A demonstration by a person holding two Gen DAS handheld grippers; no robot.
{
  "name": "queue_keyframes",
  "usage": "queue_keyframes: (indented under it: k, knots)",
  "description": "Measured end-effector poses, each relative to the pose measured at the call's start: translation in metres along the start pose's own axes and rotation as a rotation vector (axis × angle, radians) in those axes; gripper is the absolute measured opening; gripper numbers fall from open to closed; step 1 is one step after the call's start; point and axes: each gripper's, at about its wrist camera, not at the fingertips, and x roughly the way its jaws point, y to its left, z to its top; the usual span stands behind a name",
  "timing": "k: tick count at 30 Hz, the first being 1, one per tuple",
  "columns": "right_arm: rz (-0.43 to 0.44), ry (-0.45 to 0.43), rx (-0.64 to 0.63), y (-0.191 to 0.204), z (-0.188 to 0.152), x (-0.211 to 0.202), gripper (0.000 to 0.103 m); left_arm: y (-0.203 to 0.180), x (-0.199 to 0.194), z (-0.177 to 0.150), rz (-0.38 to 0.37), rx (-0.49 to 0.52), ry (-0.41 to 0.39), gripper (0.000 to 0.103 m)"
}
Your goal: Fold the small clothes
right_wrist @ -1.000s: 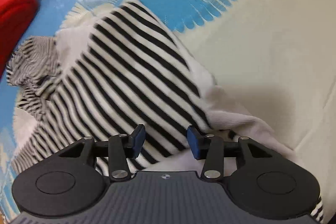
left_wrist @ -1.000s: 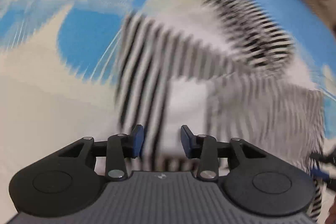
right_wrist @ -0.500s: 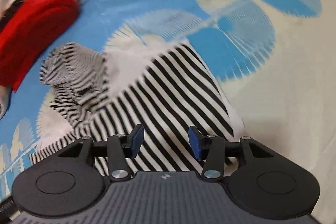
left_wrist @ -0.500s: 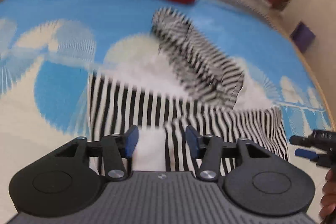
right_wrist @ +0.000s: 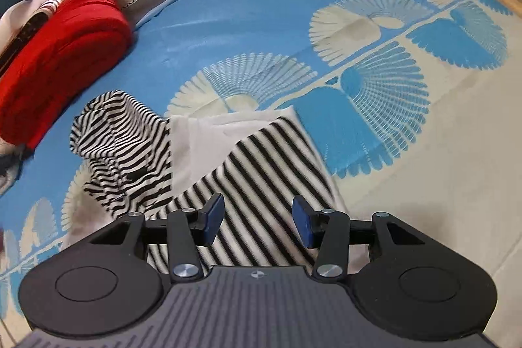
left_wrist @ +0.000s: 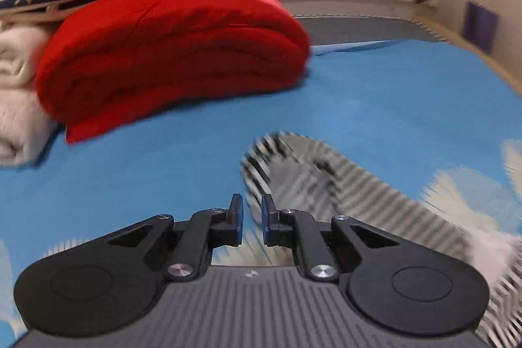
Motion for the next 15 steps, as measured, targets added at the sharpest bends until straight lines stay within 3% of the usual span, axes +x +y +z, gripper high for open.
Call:
queue_keyframes:
  k: [4, 7, 10, 13, 15]
  knots:
    - [-0.025, 0.037, 0.037, -0.008, -0.003, 0.015, 0.049, 0.010, 0.074, 0.031, 0.014, -0.065, 0.050, 0.015]
    - [-0.036, 0.047, 0.029, -0.008, -0.005, 0.022, 0.049, 0.005, 0.126, 0.037, 0.049, -0.032, 0.100, 0.032]
    - [-0.052, 0.051, 0.011, -0.008, -0.006, 0.025, 0.049, -0.006, 0.162, 0.037, 0.064, 0.024, 0.148, 0.034]
    - [-0.055, 0.042, -0.002, -0.008, -0.003, 0.026, 0.049, -0.005, 0.180, 0.041, 0.052, -0.038, 0.147, 0.034]
    - [-0.070, 0.032, 0.000, -0.008, -0.001, 0.027, 0.049, -0.006, 0.178, 0.042, 0.013, -0.057, 0.125, 0.017]
